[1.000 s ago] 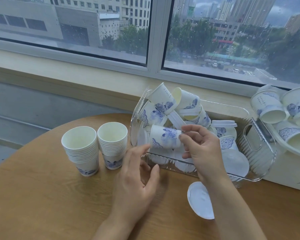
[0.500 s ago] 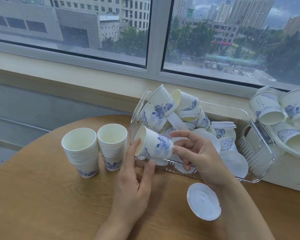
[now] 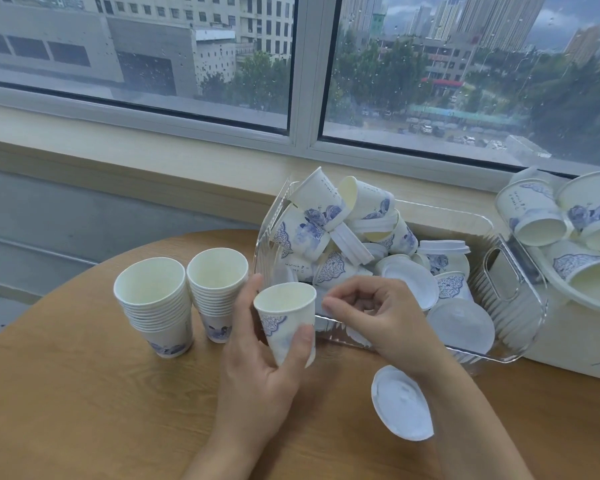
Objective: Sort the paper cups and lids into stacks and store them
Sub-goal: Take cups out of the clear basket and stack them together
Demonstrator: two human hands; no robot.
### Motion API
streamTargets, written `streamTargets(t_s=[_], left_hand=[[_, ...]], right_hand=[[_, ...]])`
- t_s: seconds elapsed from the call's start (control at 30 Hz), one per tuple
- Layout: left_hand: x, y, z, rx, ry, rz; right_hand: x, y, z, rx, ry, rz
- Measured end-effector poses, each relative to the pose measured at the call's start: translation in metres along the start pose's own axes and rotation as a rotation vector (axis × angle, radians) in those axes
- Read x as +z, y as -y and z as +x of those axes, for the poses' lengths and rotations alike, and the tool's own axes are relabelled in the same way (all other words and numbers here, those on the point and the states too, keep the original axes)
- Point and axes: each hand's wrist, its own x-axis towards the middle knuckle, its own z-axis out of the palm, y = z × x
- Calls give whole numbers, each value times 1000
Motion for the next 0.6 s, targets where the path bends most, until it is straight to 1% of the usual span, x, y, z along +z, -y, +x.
streamTargets(t_s=[0.1,0.17,0.23,0.3,0.37,0.43,0.53,0.6], left_hand=[[0,5,-1,-49,0,-11],[1,7,-1,-64,-6,-23],[2,7,1,-74,-11,-26],[2,6,2,-86,-12,-28],[2,4,2,-87,-9,-21],[3,3,2,-83,-6,-12],[4,3,1,-89,-10,-11],[4,3,1,-94,-13,-15]], right_hand=[[4,-2,6,-82,-252,-21],[4,4,20,-167,-420,-160],[2,12,40,-253,-515,-354],[1,23,62,-278,-493,-500],[2,31,80,-227,-408,-605],[5,35,92,-199,-358,-673],[10,36,100,-214,-344,-741],[13,37,101,-216,-363,-775]])
